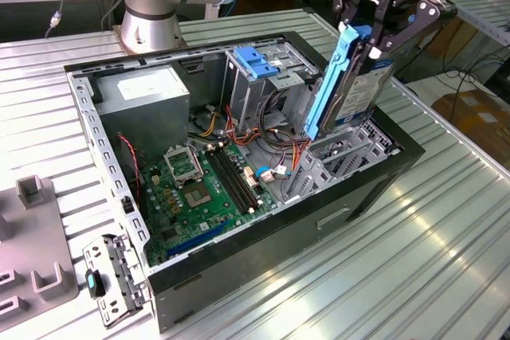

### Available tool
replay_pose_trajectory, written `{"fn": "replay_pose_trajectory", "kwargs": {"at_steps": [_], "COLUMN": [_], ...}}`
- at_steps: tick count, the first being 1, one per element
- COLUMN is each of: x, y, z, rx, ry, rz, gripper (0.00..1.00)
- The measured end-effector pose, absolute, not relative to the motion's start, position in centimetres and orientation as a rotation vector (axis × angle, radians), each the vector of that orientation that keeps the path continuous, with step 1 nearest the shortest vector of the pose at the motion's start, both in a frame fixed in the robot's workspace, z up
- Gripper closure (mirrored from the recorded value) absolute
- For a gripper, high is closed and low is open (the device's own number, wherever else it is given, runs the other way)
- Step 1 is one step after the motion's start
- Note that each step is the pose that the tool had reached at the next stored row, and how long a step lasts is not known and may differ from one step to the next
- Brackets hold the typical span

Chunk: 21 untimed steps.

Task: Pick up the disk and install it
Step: 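Insert the disk into the insertion slot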

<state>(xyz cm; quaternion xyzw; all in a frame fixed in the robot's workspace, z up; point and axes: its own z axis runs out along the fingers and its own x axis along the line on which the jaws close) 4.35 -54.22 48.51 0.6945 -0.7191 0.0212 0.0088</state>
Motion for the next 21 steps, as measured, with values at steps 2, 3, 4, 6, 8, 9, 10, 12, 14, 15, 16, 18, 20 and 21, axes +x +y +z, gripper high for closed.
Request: {"fn": "replay_pose_trajectory", "kwargs": {"at_steps": [2, 3, 4, 6, 8, 9, 10, 12, 14, 15, 16, 18, 20, 21], "x": [5.5, 5.8, 6.1, 6.3, 6.5, 6.5, 6.5, 6.5, 6.5, 6.4, 6.4, 6.4, 6.4, 6.3], "y": [-54.2, -54.2, -54.2, -54.3, -54.5, -54.6, -54.7, -54.7, -54.7, -54.7, -54.9, -55.1, -55.1, -55.1], "z": [48.4, 48.4, 48.4, 48.4, 48.1, 48.0, 47.9, 47.7, 47.6, 47.5, 47.5, 47.3, 47.2, 47.1], "rx": [2.170, 2.170, 2.170, 2.173, 2.177, 2.179, 2.181, 2.204, 2.225, 2.228, 2.228, 2.229, 2.229, 2.229], "ry": [-2.247, -2.247, -2.246, -2.246, -2.242, -2.241, -2.240, -2.218, -2.198, -2.196, -2.195, -2.195, -2.195, -2.195], "rz": [0.066, 0.066, 0.066, 0.064, 0.063, 0.062, 0.061, 0.061, 0.062, 0.061, 0.061, 0.061, 0.061, 0.061], "gripper": [0.63, 0.63, 0.63, 0.63, 0.63, 0.63, 0.63, 0.63, 0.63, 0.63, 0.63, 0.63, 0.63, 0.63]}}
